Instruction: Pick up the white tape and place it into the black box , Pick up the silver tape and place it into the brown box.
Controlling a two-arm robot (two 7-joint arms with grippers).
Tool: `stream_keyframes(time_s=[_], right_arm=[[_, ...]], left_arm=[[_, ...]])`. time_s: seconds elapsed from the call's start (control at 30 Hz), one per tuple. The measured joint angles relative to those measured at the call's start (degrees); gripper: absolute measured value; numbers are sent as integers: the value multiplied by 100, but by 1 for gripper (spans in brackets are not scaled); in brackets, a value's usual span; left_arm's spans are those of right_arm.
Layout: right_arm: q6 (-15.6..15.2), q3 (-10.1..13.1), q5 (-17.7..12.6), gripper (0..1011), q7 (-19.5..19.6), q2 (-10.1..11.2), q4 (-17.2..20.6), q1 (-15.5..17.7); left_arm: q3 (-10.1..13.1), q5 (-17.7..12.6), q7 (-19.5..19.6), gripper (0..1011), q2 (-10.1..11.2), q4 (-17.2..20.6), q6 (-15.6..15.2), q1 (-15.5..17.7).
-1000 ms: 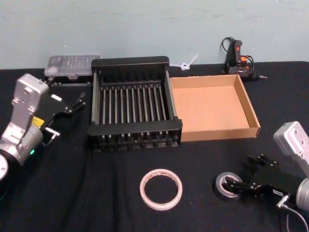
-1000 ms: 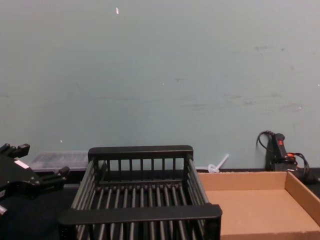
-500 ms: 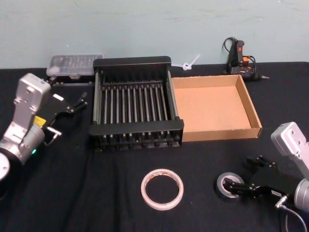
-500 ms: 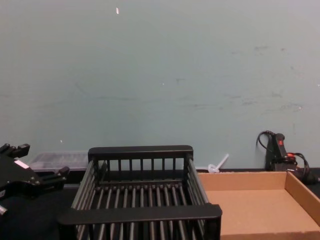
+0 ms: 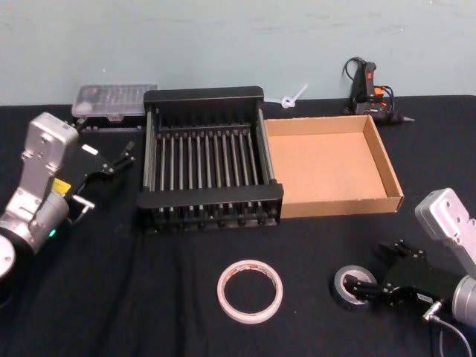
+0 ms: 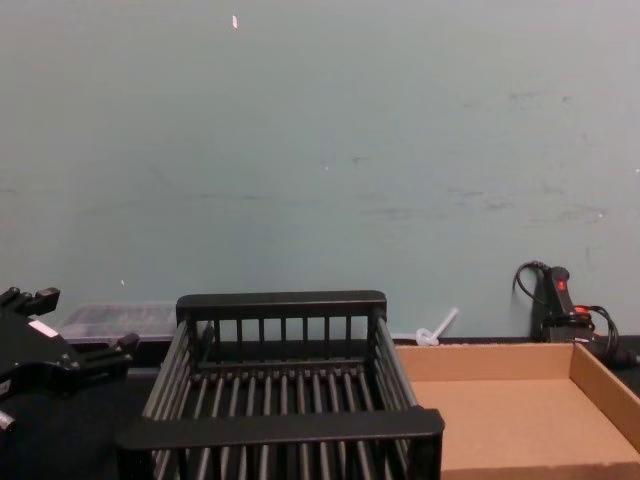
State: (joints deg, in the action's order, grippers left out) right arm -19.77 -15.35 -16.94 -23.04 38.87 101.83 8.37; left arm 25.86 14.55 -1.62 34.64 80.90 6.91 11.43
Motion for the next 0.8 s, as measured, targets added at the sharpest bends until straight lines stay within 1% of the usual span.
stream_keyframes(time_s=[0.53,0.63,0.7,0.77,0.8], right_arm=[[11,6,-12,1002,3,7,4,7],[12,6,-13,969,3,7,6,7],[13,7,-15,903,3,7,7,7],[14,7,-16,888,3,7,8,7],[15,7,-16,838,4,7,9,7]], left_arm=[[0,0,0,1001,0,0,0,0],[0,0,0,1001,0,0,0,0],[0,0,0,1001,0,0,0,0],[0,0,0,1001,0,0,0,0],[0,0,0,1002,0,0,0,0]])
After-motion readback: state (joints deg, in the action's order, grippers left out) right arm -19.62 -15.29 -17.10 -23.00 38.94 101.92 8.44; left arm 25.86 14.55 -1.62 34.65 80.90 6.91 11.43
